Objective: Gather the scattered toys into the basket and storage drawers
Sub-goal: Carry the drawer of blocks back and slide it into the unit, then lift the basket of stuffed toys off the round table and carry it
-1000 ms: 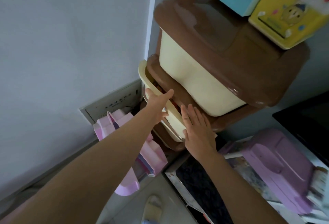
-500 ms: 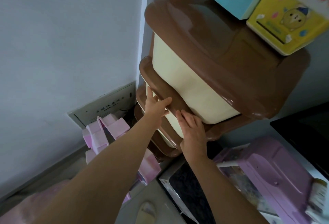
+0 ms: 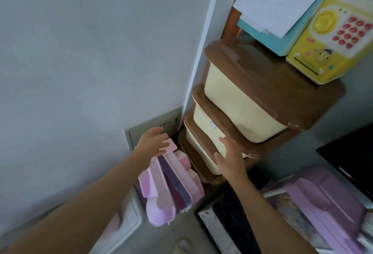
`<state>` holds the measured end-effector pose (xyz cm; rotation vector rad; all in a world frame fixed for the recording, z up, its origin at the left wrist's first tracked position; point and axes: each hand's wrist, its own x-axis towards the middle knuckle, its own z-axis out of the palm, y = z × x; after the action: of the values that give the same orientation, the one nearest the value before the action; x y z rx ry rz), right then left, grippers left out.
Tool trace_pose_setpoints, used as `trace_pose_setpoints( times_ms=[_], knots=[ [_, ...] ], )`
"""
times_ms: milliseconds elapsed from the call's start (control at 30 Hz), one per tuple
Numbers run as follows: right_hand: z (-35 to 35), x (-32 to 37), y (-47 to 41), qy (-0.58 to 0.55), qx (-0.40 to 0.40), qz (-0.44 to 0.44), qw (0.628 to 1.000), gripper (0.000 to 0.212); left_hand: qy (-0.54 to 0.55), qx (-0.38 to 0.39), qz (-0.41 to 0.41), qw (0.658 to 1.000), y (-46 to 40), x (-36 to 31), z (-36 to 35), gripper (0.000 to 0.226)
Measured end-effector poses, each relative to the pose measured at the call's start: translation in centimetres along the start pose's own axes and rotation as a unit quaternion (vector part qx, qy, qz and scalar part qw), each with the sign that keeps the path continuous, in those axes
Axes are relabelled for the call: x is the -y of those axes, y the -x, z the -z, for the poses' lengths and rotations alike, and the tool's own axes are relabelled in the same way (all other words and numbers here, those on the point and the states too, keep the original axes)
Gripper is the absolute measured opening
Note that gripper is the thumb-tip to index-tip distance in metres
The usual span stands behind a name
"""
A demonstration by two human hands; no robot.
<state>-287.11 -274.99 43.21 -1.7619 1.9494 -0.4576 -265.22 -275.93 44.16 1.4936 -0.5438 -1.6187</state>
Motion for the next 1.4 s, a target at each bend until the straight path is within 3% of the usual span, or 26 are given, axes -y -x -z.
trace_pose_setpoints(
  times_ms=[200,433,733,900,1067,1400],
  knots=[
    [-3.7,4.1,8.0,-0.066,0.026,-0.017,0.997,0.049,-0.048,-0.025,-0.026,0.998,5.8,0.9,8.2,0.02],
    [-5.5,7.2,15.5,-0.121,0.021,-0.022,0.992,0.043,-0.078,-0.023,-0.039,0.996,12.1,2.7,13.2,0.024],
    [-5.8,11.3,24.8,-0.131,0.038,0.068,0.988,0.041,-0.103,-0.061,-0.124,0.985,23.4,5.8,19.5,0.03],
    [-6.9,12.1,33.0,-0.151,0.052,0.095,0.983,0.043,-0.088,-0.107,-0.123,0.983,30.8,10.7,23.0,0.025],
    [-8.8,13.8,39.8,-0.186,0.117,0.102,0.97,0.042,-0.086,-0.156,-0.098,0.979,37.7,15.1,27.0,0.029],
    [-17.7,26.0,51.7,-0.172,0.246,0.241,0.923,0.045,-0.028,-0.307,-0.113,0.945,51.5,20.6,40.9,0.03]
  ],
)
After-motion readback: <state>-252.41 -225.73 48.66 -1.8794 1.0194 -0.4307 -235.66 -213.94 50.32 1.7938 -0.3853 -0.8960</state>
